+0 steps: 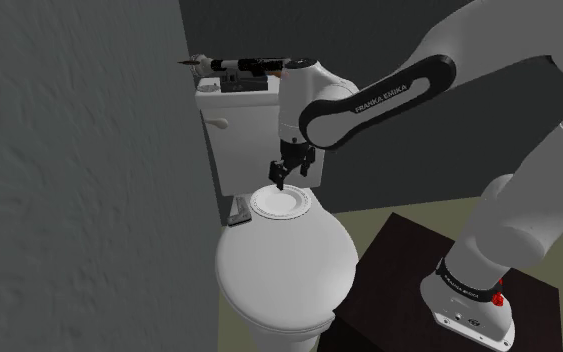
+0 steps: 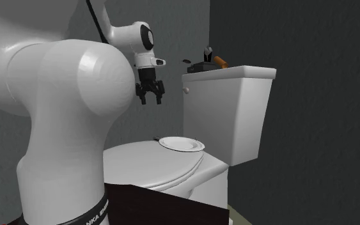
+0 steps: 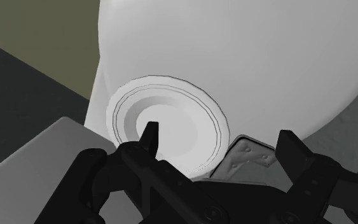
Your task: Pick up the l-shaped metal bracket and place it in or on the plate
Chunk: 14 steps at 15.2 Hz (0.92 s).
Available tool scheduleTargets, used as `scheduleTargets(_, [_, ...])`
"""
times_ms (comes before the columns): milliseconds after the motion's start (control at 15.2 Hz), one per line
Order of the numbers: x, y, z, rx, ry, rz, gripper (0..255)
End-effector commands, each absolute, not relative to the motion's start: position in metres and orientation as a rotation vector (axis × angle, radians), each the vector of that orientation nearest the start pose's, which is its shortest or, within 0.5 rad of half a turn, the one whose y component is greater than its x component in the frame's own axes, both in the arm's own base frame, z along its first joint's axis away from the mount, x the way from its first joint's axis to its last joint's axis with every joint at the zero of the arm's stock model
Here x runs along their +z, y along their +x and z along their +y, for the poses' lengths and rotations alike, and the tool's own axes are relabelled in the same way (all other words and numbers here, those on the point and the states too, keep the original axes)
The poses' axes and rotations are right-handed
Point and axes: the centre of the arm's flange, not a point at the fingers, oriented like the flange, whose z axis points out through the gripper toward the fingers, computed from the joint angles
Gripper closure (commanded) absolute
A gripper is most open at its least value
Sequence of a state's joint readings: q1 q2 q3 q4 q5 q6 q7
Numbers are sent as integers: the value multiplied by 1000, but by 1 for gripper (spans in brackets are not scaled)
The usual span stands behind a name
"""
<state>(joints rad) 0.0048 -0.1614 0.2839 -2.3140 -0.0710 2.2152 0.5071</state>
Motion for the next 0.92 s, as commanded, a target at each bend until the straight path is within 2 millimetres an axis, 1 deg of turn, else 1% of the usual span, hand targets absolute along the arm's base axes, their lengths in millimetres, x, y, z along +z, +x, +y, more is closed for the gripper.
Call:
scheduleTargets(0, [395, 492, 154, -157, -3195, 308, 0])
scheduleTargets(726, [315, 592, 216, -209, -3178, 409, 0])
scheduleTargets(858, [307, 596, 218, -211, -3177, 413, 0])
